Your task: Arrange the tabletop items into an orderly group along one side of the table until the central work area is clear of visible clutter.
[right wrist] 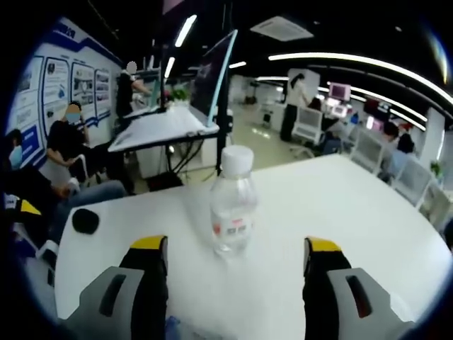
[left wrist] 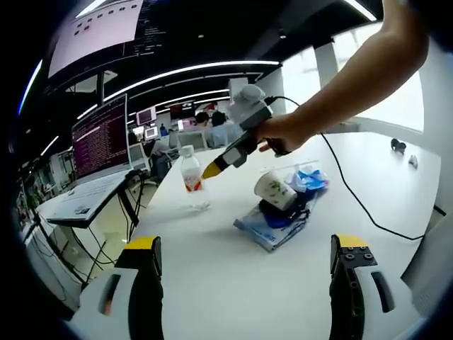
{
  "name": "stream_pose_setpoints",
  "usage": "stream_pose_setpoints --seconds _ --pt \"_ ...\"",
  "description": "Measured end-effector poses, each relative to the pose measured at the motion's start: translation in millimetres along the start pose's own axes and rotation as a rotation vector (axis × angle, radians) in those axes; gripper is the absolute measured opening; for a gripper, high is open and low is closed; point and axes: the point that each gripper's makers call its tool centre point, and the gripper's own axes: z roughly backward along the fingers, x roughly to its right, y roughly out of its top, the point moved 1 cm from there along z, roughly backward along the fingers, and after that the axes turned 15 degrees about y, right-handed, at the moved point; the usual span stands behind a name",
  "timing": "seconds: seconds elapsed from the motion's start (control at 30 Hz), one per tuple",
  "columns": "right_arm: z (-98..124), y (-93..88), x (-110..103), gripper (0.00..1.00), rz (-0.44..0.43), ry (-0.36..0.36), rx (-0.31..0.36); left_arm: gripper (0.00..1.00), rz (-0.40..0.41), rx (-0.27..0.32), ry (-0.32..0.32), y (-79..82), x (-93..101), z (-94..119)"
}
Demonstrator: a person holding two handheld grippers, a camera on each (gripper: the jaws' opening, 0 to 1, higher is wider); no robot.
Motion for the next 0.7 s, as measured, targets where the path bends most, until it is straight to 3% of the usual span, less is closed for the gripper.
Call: stream_pose_setpoints --seconds 0.3,0.7 --pt "30 -24.0 10 0.81 -0.099 -0.062 0.02 1.0 -0.038 0.017 -0.017 2.6 6.9 3" --pt "63 -53.2 9 0.79 -0.179 -0.119 0.017 1.0 -0.042 0.029 -0.013 4.3 9.9 10"
